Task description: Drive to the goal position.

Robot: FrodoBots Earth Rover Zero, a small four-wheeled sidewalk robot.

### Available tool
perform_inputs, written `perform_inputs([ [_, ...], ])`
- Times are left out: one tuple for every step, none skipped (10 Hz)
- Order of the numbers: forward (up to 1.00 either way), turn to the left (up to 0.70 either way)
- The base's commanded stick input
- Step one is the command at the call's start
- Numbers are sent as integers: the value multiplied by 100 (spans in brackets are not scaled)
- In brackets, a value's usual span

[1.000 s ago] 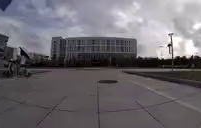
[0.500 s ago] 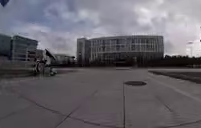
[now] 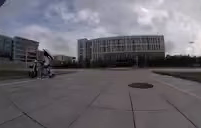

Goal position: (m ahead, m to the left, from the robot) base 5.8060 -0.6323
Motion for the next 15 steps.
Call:
perform_inputs([
  [70,-35],
  [70,-35],
  [70,-29],
  [70,-21],
  [70,-14],
  [70,-6],
  [70,0],
  [70,0],
  [70,0],
  [70,0],
  [70,0],
  [70,0],
  [70,0],
  [70,0],
  [70,0],
])
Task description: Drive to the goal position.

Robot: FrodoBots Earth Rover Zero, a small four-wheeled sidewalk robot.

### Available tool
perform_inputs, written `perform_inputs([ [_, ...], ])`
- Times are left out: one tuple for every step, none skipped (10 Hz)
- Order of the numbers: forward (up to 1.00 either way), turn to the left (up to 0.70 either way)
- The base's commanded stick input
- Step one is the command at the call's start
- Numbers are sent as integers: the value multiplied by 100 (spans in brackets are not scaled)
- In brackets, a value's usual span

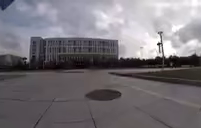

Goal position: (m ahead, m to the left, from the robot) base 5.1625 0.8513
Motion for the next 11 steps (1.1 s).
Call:
perform_inputs([
  [70,0],
  [70,0],
  [70,0],
  [70,0],
  [70,0],
  [70,0],
  [70,0],
  [70,0],
  [70,0],
  [70,0],
  [70,0],
])
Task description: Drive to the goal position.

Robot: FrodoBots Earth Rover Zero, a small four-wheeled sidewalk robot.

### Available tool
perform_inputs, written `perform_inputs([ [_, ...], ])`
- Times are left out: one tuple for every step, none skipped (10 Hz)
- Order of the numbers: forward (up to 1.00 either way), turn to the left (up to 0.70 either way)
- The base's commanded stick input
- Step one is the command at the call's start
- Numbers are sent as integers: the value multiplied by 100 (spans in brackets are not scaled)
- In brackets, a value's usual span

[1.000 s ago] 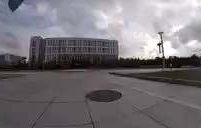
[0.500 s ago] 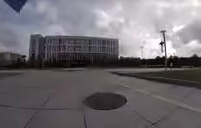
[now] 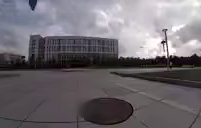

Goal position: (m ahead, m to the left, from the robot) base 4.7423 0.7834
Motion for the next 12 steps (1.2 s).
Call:
perform_inputs([
  [70,0],
  [70,0],
  [70,0],
  [70,0],
  [70,0],
  [70,0],
  [70,0],
  [70,0],
  [70,0],
  [70,0],
  [70,0],
  [70,0],
])
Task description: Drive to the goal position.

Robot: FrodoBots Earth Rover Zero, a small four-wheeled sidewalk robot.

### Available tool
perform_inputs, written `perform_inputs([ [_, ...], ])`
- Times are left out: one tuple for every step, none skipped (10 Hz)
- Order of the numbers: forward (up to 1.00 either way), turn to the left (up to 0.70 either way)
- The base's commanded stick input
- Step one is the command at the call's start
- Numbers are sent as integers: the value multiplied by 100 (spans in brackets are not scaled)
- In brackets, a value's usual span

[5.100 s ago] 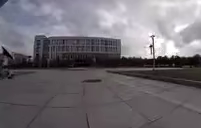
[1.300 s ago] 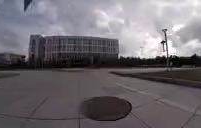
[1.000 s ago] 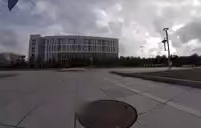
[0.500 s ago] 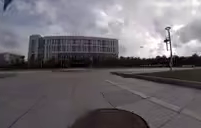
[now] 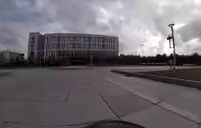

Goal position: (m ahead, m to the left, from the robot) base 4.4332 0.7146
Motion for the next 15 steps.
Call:
perform_inputs([
  [70,0],
  [70,0],
  [70,0],
  [70,0],
  [70,0],
  [70,0],
  [70,0],
  [70,0],
  [70,0],
  [70,0],
  [70,0],
  [70,0],
  [70,0],
  [70,0],
  [70,0],
])
